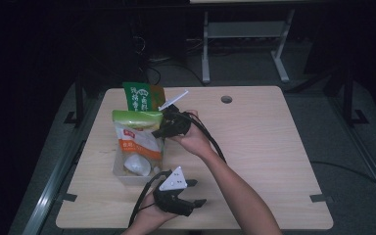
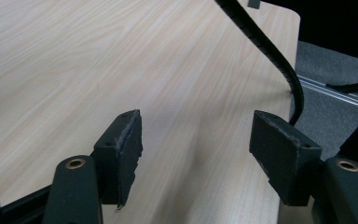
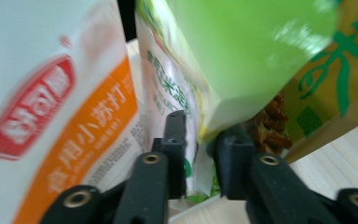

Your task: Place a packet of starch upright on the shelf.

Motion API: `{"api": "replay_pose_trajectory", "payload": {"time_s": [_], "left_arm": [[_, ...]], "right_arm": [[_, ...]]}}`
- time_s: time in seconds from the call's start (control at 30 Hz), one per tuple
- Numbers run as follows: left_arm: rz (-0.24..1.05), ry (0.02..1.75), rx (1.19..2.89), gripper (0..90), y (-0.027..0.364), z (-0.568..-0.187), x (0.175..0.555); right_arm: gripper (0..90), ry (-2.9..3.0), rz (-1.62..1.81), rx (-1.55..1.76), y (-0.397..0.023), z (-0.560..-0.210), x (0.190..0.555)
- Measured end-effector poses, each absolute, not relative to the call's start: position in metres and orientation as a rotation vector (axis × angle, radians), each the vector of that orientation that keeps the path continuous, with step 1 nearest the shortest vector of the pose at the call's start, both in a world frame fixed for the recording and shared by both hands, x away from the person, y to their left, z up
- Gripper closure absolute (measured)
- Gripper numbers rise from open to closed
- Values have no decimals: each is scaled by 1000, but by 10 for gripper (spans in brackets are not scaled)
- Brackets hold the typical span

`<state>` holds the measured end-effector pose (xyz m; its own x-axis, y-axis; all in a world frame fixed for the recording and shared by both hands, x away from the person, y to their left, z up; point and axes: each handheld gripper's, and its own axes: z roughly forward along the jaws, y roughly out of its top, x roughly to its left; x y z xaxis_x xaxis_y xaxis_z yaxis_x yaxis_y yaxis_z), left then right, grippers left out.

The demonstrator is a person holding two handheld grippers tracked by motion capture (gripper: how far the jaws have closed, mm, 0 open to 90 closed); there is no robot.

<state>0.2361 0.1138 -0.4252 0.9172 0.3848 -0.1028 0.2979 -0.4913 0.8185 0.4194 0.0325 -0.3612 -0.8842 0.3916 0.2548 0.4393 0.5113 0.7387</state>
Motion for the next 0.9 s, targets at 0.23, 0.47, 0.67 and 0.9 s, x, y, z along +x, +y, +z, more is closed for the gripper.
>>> {"api": "replay_pose_trajectory", "payload": {"time_s": [0.23, 0.47, 0.67, 0.9], "left_arm": [[119, 490, 2126, 314, 112, -427, 235], [120, 505, 2126, 304, 112, -427, 236], [115, 515, 2123, 300, 112, -428, 236], [119, 512, 2127, 297, 112, -428, 238]], "right_arm": [[643, -2693, -1331, -747, 18, -354, 418], [597, -2690, -1333, -748, 5, -352, 415], [570, -2695, -1347, -738, -5, -353, 415], [536, -2669, -1337, -768, -21, -354, 412]]}}
